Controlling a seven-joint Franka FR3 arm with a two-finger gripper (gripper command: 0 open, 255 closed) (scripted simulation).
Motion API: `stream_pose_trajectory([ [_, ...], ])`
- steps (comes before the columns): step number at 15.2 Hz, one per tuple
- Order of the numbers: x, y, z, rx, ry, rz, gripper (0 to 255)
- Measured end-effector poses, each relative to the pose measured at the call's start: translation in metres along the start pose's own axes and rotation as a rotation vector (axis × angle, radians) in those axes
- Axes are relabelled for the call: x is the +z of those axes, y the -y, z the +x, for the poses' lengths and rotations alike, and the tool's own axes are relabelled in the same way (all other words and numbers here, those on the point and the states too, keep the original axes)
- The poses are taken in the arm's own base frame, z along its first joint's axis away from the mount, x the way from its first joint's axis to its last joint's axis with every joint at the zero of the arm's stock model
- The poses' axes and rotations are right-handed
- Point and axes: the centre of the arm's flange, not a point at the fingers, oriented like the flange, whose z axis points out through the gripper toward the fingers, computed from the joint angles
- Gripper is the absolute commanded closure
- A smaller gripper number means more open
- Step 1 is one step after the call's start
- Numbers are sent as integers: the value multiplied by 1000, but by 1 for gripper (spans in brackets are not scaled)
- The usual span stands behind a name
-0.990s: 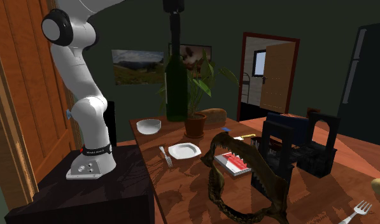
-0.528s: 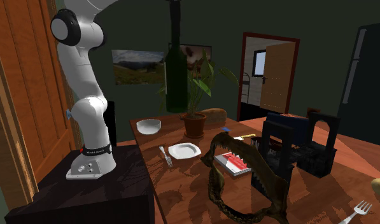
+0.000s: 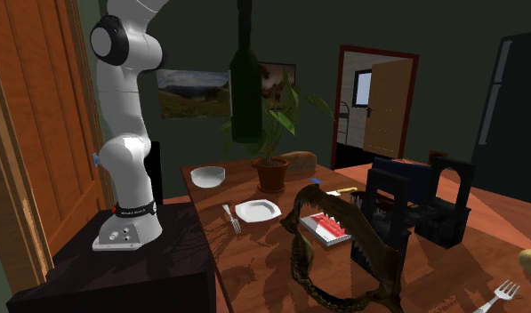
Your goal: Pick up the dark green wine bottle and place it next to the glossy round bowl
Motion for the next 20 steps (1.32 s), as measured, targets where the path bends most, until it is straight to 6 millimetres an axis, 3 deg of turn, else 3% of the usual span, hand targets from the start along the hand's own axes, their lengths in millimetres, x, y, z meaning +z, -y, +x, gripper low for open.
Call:
stream_pose_trajectory([
  [2,-10,0,0,2,-1,0,255],
  [6,-4,34,-6,-2,1,5,255],
  [20,56,209,-42,-4,1,-1,255],
])
